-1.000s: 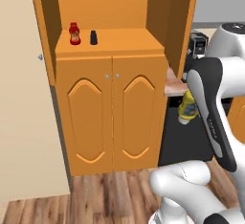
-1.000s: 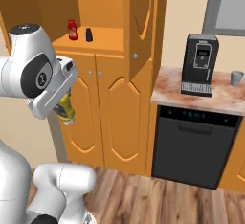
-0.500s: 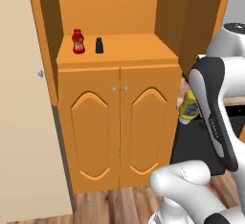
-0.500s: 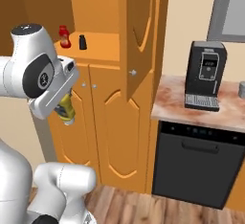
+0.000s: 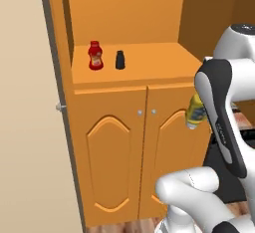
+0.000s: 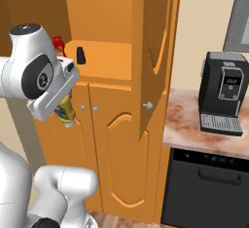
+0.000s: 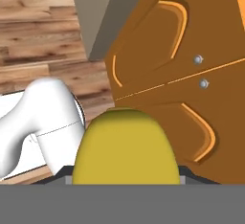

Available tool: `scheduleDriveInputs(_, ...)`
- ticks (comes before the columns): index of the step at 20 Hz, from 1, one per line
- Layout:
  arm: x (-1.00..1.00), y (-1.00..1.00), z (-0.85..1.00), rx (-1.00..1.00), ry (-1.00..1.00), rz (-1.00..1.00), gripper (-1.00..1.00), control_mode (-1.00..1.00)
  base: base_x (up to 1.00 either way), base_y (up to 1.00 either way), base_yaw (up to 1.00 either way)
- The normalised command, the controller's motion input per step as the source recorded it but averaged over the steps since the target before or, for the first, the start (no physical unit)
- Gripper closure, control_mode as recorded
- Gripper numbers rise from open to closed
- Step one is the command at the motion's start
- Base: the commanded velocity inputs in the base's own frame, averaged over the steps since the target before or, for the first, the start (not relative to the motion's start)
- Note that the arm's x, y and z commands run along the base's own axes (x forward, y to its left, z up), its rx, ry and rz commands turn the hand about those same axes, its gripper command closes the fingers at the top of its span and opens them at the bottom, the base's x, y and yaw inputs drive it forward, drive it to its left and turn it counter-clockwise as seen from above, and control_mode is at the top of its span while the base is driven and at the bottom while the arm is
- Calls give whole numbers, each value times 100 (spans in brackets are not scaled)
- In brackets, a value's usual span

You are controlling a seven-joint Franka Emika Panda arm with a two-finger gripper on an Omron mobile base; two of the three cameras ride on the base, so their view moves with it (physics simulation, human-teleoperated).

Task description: There are various items on the counter. Only move the condiments/shakers into the cabinet.

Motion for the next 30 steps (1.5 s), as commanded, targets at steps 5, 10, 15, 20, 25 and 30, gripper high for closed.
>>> scheduleDriveInputs(5, 0, 0, 0, 0, 0, 0, 100, 100, 73, 7, -2)
scheduleDriveInputs(10, 0, 0, 0, 0, 0, 0, 100, 100, 63, 23, -2)
scheduleDriveInputs(15, -9, 0, 6, 0, -1, -1, 100, -100, 19, 10, -3)
scheduleDriveInputs(20, -64, 0, 69, 0, -27, -5, 100, -100, 0, 0, 0)
scheduleDriveInputs(25, 10, 0, 62, 0, -24, -6, 100, -100, 0, 0, 0)
scheduleDriveInputs(30, 87, 0, 8, 0, -1, -3, 100, -100, 0, 0, 0)
